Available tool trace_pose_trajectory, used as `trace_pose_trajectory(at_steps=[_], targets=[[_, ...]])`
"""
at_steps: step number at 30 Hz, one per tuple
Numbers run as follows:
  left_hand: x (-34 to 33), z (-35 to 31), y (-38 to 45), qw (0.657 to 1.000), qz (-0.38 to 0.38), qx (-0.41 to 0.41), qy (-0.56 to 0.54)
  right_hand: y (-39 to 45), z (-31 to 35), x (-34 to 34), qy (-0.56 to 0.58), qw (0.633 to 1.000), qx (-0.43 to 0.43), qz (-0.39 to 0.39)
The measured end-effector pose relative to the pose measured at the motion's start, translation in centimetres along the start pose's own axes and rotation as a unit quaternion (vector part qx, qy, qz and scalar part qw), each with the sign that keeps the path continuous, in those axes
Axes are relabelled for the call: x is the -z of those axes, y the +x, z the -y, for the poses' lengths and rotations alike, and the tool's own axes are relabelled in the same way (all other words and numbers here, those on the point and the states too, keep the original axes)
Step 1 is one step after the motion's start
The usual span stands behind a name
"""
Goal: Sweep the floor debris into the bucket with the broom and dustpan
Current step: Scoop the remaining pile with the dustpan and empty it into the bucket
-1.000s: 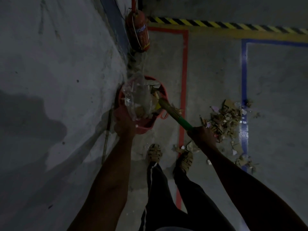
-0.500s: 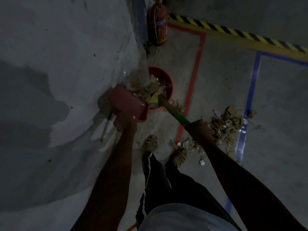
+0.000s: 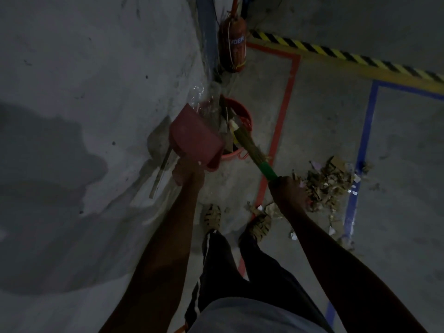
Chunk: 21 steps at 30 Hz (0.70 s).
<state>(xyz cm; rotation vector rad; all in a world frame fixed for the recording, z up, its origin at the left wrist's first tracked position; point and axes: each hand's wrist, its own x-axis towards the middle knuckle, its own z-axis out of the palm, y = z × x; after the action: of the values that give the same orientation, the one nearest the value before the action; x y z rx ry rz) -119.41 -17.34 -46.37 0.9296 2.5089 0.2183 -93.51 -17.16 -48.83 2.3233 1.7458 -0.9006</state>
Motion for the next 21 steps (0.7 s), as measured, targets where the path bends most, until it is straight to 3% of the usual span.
trace_pose_trajectory(at_steps=[8, 14, 21], targets=[[0.2, 2.6, -1.7, 0.999, -0.006, -0.044, 0.007, -2.0, 0.8, -1.1, -0.046, 0.993, 0.056, -0.089], [1.3, 7.0, -1.7, 0.995, -0.002, -0.100, -0.015, -4.2, 3.2, -1.7, -0.031, 0.994, 0.014, -0.102], [5.2, 10.9, -3.4, 0.990, -0.045, -0.115, 0.074, -9.3, 4.6, -2.8, -0.033, 0.987, 0.007, -0.157]])
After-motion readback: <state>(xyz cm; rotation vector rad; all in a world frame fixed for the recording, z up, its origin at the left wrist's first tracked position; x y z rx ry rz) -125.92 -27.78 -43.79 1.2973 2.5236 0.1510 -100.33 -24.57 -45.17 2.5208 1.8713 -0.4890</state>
